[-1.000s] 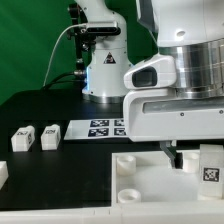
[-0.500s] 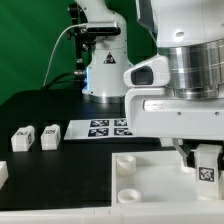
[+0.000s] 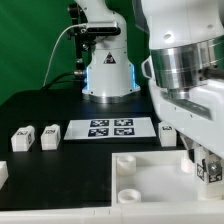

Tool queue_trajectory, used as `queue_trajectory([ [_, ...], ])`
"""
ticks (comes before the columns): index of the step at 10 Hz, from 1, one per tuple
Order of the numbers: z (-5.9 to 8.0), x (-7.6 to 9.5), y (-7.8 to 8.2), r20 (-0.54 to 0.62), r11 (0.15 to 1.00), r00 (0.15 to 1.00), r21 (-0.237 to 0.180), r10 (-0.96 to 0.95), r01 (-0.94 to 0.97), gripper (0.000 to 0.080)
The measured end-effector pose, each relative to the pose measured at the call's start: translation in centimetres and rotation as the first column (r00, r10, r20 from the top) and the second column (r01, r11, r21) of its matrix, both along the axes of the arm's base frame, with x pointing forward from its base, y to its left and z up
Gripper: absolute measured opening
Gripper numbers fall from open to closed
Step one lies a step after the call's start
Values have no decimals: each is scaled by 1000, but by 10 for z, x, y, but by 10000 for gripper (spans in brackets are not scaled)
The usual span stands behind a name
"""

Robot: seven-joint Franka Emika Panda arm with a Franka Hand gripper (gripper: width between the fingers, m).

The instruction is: Assemble one leg

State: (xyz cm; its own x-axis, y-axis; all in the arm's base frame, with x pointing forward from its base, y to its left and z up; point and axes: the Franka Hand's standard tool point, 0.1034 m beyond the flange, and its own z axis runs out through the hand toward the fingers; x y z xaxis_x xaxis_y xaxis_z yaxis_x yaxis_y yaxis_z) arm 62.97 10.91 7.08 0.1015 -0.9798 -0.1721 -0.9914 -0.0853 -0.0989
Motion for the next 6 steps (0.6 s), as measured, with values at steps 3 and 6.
queue_trajectory([
  [3,0,0,2,-42,978,978,30,-206,207,294],
  [6,-1,-1,2,-29,990,990,27,-139,140,503],
])
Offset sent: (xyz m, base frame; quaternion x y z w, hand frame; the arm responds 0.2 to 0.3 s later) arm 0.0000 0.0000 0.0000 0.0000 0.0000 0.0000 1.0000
